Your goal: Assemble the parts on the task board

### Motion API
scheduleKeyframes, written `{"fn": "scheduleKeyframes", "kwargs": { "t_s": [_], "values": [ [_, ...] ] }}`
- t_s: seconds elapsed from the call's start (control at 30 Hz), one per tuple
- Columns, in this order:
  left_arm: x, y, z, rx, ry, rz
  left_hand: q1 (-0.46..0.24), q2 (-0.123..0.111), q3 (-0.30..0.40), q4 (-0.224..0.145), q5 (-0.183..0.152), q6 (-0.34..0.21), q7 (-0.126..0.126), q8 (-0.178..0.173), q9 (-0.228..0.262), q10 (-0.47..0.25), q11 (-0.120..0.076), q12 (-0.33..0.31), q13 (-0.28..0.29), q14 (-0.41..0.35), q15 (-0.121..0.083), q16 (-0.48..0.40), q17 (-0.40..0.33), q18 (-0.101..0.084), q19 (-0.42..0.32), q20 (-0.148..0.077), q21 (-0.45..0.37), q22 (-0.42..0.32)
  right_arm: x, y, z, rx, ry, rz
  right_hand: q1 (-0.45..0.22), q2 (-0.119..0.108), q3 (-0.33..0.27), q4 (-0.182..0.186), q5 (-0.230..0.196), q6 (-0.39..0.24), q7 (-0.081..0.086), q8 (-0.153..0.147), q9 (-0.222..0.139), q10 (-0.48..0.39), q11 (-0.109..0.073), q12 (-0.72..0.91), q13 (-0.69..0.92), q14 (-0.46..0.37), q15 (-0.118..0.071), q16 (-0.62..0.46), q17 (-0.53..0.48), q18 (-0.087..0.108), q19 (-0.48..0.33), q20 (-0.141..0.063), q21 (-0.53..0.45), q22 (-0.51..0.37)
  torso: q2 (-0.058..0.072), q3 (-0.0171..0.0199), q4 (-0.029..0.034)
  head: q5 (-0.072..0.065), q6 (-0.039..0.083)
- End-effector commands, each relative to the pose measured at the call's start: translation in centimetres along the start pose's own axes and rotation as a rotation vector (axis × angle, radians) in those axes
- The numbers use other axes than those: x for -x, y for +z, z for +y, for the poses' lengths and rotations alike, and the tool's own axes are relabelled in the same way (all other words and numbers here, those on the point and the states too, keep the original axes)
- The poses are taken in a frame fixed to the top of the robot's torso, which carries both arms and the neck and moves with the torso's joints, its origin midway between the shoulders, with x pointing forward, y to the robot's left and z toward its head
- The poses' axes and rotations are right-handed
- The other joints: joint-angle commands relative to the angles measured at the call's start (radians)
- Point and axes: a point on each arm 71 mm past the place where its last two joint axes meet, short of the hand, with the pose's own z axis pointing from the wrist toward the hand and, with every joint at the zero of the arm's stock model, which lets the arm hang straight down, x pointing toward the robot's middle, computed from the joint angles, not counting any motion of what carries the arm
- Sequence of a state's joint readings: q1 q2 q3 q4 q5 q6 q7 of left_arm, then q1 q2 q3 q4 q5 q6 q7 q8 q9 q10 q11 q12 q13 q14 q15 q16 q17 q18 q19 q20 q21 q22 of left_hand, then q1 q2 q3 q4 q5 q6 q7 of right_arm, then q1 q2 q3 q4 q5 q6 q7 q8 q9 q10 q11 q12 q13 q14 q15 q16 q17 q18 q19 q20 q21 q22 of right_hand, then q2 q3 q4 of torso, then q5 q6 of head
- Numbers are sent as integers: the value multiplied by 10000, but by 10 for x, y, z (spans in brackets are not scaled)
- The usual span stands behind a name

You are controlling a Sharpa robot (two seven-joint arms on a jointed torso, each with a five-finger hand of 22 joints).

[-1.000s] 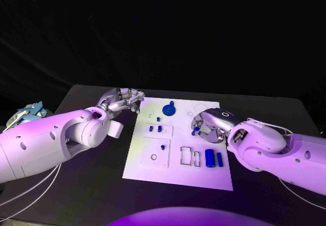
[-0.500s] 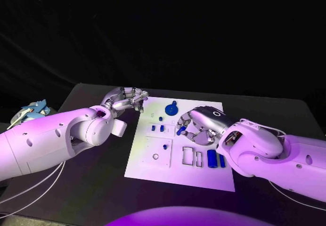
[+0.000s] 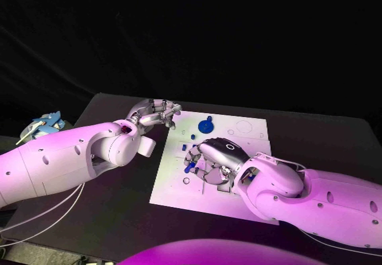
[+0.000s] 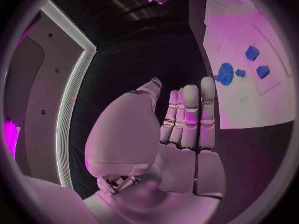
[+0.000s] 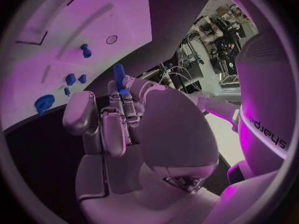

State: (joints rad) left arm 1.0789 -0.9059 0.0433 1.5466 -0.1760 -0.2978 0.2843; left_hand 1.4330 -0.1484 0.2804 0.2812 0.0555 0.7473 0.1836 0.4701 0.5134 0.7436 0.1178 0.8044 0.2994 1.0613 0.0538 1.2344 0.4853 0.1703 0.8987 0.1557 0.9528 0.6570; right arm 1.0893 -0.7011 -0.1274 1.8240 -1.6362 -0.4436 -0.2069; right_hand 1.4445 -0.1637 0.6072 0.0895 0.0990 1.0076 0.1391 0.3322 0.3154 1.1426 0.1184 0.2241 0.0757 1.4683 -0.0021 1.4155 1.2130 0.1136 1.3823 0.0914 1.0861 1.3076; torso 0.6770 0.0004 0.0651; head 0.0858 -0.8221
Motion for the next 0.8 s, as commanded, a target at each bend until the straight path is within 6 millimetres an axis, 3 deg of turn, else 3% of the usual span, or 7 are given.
{"fn": "scheduleKeyframes", "kwargs": {
  "t_s": [0.03,0.33,0.8],
  "values": [
    [-3,1,-1,-51,-101,198,36,58,41,-4,-9,-44,-19,-56,-9,-2,34,53,-9,-31,6,-34,-16,136,-24,-6,-52,-9,-9,3,1,237,-93,308,-22,108,9,-56,43,-9,49,65,10,545,-472,-56,15,309,-62,32,-3,-158,-18,10,-67,290,-4,-1,-14,85,-43],
    [-4,1,-1,-38,-112,232,39,57,45,-3,-10,-44,-16,-57,-21,-7,37,55,-17,-28,8,-33,-22,137,-17,-5,-60,-15,-30,9,-2,201,-496,967,-48,112,18,-77,52,-18,53,64,17,547,-469,-70,17,307,-57,29,-9,-158,-20,12,-67,294,-3,14,0,168,-107],
    [-4,1,-1,-11,-114,244,44,53,49,-4,-11,-45,-13,-58,-37,-15,40,58,-28,-25,11,-32,-30,136,-8,-4,-71,-23,-36,11,-6,4,-1179,1132,-103,125,40,-113,90,-32,57,66,32,555,-463,-94,21,306,-52,30,-6,-161,-22,16,-57,309,4,12,-20,208,-119]
  ]
}}
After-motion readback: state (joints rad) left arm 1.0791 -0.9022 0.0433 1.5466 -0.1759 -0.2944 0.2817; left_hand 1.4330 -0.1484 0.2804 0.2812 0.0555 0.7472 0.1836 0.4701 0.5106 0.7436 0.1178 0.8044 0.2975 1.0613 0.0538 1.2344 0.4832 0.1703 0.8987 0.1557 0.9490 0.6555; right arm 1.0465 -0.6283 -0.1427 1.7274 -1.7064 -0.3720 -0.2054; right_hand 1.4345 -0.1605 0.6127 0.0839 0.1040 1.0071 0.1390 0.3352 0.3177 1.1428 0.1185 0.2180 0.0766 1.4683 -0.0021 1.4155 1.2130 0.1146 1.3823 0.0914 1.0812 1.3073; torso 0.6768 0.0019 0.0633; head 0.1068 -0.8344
